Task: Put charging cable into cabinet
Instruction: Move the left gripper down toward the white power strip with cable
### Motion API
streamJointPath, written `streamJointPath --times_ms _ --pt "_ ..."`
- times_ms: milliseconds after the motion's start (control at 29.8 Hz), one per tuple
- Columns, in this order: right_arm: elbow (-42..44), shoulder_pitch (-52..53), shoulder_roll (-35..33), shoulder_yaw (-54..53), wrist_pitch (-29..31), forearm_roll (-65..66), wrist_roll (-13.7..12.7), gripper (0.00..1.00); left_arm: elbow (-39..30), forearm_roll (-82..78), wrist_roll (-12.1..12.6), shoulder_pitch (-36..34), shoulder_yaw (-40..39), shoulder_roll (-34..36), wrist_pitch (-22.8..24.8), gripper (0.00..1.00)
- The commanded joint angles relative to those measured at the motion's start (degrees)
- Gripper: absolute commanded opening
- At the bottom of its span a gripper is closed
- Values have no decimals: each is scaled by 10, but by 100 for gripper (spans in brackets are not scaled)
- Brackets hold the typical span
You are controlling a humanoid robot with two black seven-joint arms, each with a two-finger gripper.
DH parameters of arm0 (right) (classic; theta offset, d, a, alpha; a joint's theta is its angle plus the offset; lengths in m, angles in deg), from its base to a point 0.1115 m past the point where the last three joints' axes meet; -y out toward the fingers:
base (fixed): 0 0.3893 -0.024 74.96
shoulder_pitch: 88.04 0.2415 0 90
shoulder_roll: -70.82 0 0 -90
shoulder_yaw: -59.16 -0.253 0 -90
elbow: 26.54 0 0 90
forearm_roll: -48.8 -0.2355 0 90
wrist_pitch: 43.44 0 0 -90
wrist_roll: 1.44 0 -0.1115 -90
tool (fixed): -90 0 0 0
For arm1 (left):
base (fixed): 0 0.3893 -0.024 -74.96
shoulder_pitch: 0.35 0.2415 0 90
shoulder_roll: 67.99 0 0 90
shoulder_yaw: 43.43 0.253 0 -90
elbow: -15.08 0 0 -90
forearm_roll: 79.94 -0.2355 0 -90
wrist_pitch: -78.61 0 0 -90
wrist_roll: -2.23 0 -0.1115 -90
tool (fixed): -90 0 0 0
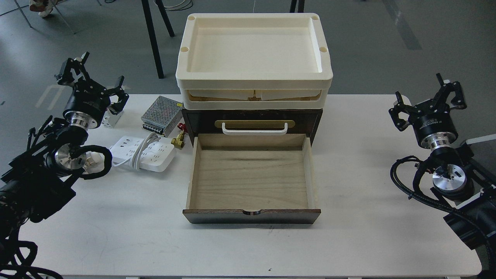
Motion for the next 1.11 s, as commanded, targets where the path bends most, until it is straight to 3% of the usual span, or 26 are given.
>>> streamJointPath --times_ms 0,235,436,637,771,905,1073 --pt "0 -1 0 0 0 1 0 100 1 0 0 0 -1 4 0 100" --pt "0 -1 0 0 0 0 0 100 -16 1 -4 -6 -14 24 0 100" --pt "0 -1 0 0 0 1 0 100 -149 -81 -4 -17 -10 137 0 100" --pt "0 -1 0 1 0 1 0 100 -278 -299 -2 -55 -11 249 0 99" --pt "-2 -1 0 3 0 1 1 100 -378 -533 -4 -54 -17 322 -3 99" --pt "-2 -1 0 3 0 1 0 100 -435 -739 -2 -50 -8 350 -56 98" --pt "-2 -2 0 3 1 1 0 100 -440 -1021 3 -34 -6 335 -133 95"
